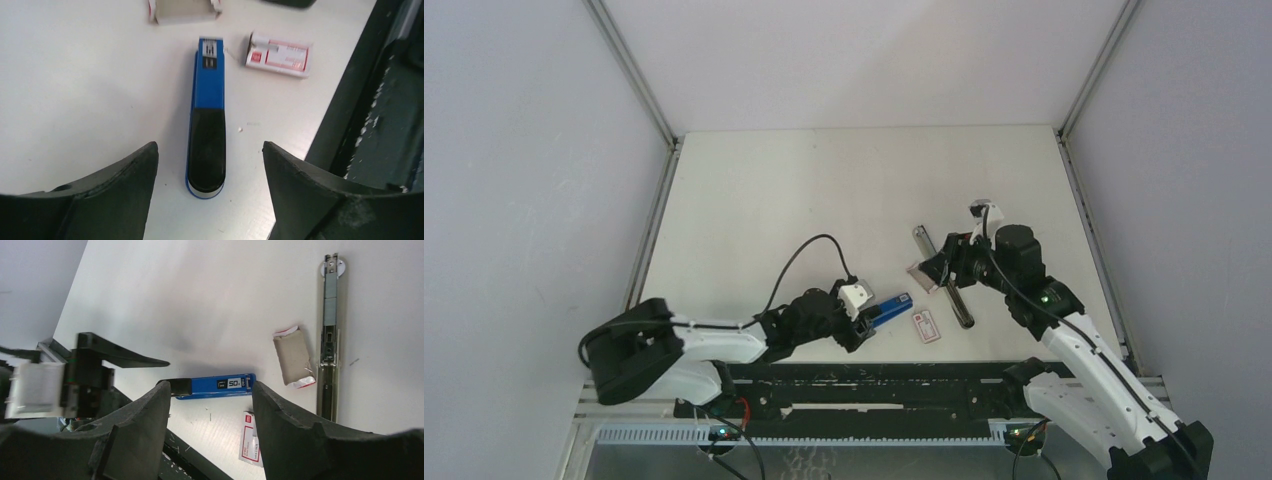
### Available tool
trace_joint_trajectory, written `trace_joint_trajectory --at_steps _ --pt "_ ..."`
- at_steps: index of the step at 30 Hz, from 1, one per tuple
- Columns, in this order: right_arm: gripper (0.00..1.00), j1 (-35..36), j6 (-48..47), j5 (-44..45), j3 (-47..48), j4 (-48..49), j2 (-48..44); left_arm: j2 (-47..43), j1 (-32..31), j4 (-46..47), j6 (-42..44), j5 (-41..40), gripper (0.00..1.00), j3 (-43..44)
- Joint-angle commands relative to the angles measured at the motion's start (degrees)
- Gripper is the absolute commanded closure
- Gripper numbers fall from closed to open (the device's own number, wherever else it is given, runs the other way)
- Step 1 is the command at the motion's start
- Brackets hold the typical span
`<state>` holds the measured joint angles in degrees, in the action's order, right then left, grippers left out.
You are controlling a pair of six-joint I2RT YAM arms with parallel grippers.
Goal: Load the staples into the stapler
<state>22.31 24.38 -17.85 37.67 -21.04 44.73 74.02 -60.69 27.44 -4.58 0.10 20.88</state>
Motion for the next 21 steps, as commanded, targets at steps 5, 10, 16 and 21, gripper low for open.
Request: trace_joint_trajectory --at_steps 5,10,16,21 --pt "0.39 -1.65 0.36 -1.03 -0.19 2.34 -0.88 1.25 -0.08 -10.66 2.73 -0.68 0.21 8.75" --pt "0.39 -1.7 1.23 -1.01 -2.73 3.51 -1.82 9.16 -0.08 -15.1 5.4 0.49 0.21 14.27" --pt "0.39 -1.25 4.35 -3.12 -6.53 6.69 -1.53 13.4 -0.13 -15.92 5.39 1.53 0.72 16.53" --pt "0.32 2.28 11.96 0.24 -11.61 11.92 -1.26 10.68 -0.13 -11.86 2.87 3.37 1.0 13.48"
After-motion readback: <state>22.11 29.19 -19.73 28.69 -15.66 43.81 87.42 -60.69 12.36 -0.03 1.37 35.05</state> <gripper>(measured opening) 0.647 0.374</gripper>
